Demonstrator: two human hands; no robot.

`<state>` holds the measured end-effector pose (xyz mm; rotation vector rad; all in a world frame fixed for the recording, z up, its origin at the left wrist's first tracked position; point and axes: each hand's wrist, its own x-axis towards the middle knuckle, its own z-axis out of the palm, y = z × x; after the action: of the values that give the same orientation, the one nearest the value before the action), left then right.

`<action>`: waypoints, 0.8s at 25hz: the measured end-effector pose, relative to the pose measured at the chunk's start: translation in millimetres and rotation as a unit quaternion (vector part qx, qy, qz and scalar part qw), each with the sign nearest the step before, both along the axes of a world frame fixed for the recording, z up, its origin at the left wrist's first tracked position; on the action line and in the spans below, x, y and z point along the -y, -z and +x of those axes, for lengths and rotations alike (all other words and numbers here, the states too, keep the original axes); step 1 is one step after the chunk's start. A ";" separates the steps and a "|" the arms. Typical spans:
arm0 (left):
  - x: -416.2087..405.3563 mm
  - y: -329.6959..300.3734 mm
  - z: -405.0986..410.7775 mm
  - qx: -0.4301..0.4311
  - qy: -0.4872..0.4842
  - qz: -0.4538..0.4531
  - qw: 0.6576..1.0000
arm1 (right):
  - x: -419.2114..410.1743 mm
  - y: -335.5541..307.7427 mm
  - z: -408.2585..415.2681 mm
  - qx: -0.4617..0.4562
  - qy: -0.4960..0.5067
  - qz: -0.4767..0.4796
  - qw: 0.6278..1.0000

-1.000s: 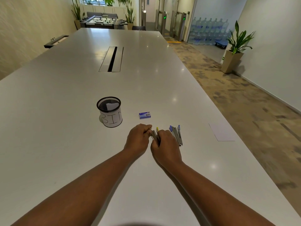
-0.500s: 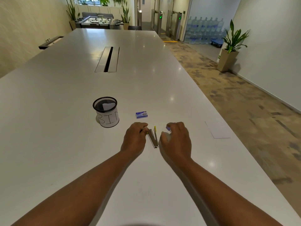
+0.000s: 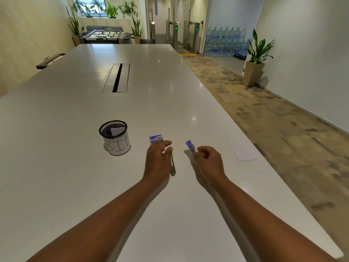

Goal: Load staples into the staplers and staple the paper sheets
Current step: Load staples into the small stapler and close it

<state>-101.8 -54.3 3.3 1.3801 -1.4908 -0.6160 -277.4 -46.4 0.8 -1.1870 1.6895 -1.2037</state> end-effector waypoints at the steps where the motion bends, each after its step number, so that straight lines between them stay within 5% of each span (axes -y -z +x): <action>1: 2.4 -8.6 -8.8 -0.044 0.008 0.041 0.998 | -1.0 -5.1 -1.4 0.108 -0.019 0.016 0.994; 4: 5.4 -25.0 -31.3 -0.166 0.049 0.167 0.971 | -9.4 -22.2 -0.7 0.343 -0.090 0.049 0.934; 6: 6.7 -28.8 -38.7 -0.209 0.075 0.196 0.955 | -13.6 -30.3 3.1 0.405 -0.112 0.045 0.906; 14: -2.0 -28.0 -51.6 -0.202 0.119 0.186 0.954 | -20.0 -32.1 1.2 0.114 -0.141 -0.015 0.983; 20: -2.2 -32.6 -58.9 -0.301 0.100 0.251 0.915 | -21.0 -22.1 6.5 0.094 -0.110 -0.066 0.987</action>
<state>-160.7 -52.1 35.8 1.2382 -1.0015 -1.4873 -270.9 -25.4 22.8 -1.2612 1.3198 -1.2611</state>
